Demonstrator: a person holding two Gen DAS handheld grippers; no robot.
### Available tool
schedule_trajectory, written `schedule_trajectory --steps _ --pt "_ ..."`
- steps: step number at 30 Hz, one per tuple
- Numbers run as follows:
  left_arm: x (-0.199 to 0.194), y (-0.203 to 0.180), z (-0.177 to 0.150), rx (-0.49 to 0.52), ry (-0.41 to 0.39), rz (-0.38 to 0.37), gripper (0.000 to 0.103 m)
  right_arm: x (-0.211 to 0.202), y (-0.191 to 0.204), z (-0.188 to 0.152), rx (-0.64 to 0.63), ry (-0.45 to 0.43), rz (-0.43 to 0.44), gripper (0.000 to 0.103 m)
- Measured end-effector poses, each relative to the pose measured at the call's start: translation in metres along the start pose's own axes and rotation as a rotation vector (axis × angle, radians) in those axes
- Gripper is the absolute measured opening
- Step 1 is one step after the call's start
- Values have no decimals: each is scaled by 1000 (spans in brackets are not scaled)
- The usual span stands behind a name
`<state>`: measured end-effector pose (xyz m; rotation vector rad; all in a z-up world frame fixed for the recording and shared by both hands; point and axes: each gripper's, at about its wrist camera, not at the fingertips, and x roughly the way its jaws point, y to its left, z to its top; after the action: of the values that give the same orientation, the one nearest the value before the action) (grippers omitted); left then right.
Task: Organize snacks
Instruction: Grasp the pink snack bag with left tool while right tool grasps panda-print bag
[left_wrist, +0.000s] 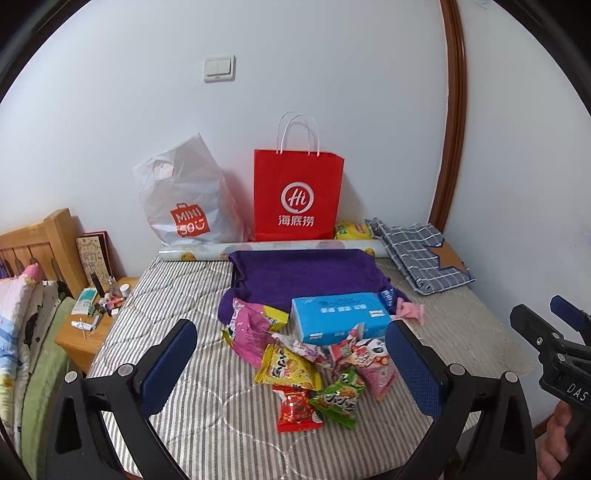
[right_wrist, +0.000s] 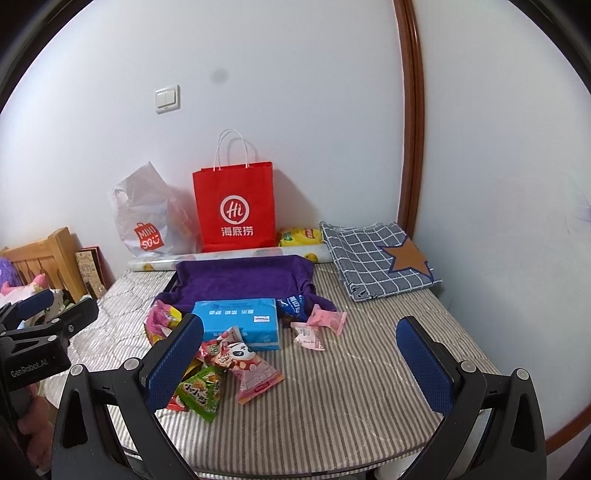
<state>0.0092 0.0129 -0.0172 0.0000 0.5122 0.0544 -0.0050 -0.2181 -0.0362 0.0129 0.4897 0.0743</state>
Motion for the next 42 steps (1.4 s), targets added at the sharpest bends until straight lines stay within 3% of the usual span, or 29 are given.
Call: schedule_trajectory --steps 8,14,22,28,32,36,38,42 --pt "40 22 -15 24 58 56 102 53 10 -22 -31 63 -2 103" --pt "75 41 -29 -21 128 77 102 104 22 -44 -40 170 106 95" --pt "117 76 -38 -106 235 66 102 151 44 -63 -89 252 196 93" --pt "135 86 -43 -123 276 42 102 178 49 -76 -115 326 231 77" --pt "148 89 -44 -155 303 -9 102 194 51 -83 -108 371 277 77" --pt "158 89 -44 -167 320 -40 102 205 58 -89 -152 397 263 72" --pt "164 88 -43 -161 329 -43 102 207 61 -92 -183 398 258 57" --pt "173 87 -41 -149 336 -45 102 205 54 -89 -173 383 264 53"
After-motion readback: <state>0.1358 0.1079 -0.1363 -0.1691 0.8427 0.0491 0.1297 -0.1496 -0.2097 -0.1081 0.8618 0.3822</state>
